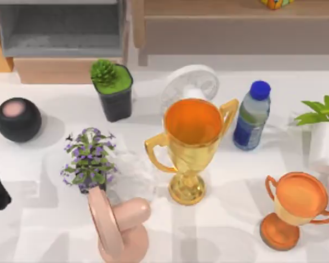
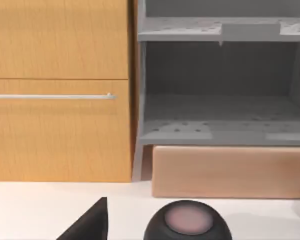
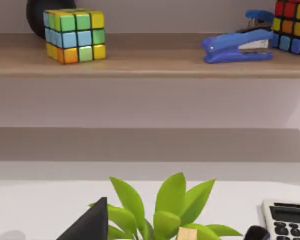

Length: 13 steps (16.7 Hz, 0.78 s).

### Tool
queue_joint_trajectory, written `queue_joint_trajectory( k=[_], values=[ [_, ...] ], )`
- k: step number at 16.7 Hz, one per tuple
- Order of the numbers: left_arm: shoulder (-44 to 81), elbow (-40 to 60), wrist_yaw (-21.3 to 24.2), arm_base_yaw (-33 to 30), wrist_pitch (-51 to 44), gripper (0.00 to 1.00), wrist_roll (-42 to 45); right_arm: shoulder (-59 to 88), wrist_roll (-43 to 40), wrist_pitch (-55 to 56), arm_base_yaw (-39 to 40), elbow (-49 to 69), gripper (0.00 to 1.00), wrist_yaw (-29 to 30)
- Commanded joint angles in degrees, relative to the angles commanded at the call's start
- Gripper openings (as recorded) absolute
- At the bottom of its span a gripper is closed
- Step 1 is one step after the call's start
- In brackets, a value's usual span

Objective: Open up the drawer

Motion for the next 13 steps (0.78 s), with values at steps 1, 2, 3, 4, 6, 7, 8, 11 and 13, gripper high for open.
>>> queue_joint_trajectory(
  k=[1, 2, 3, 4, 6, 7, 8, 11, 13],
  values=[
    [0.0, 0.0, 0.0, 0.0, 0.0, 1.00, 0.0, 0.0, 0.0, 0.0, 0.0, 0.0, 1.00, 0.0],
    [0.1, 0.1, -0.1, -0.1, 0.1, 1.00, 0.0, 0.0, 0.0, 0.0, 0.0, 0.0, 1.00, 0.0],
    [0.8, 0.7, -0.8, -0.7, 0.5, 1.00, 0.1, 0.0, 0.0, 0.0, 0.0, 0.0, 1.00, 0.0],
    [2.1, 1.8, -2.0, -1.8, 1.2, 1.00, 0.1, 0.0, 0.0, 0.0, 0.0, 0.0, 1.00, 0.0],
    [6.5, 5.0, -5.5, -5.2, 3.3, 1.00, 0.3, 0.0, 0.0, 0.0, 0.0, 0.0, 1.00, 0.0],
    [9.6, 7.0, -7.6, -7.4, 4.6, 1.00, 0.3, 0.0, 0.0, 0.0, 0.0, 0.0, 1.00, 0.0],
    [13.3, 9.2, -10.1, -9.9, 6.0, 1.00, 0.3, 0.0, 0.0, 0.0, 0.0, 0.0, 1.00, 0.0],
    [25.7, 16.4, -18.0, -18.0, 10.6, 1.00, 0.5, 0.0, 0.0, 0.0, 0.0, 0.0, 1.00, 0.0],
    [34.1, 21.2, -23.3, -23.5, 13.8, 1.00, 0.6, 0.0, 0.0, 0.0, 0.0, 0.0, 1.00, 0.0]
  ],
)
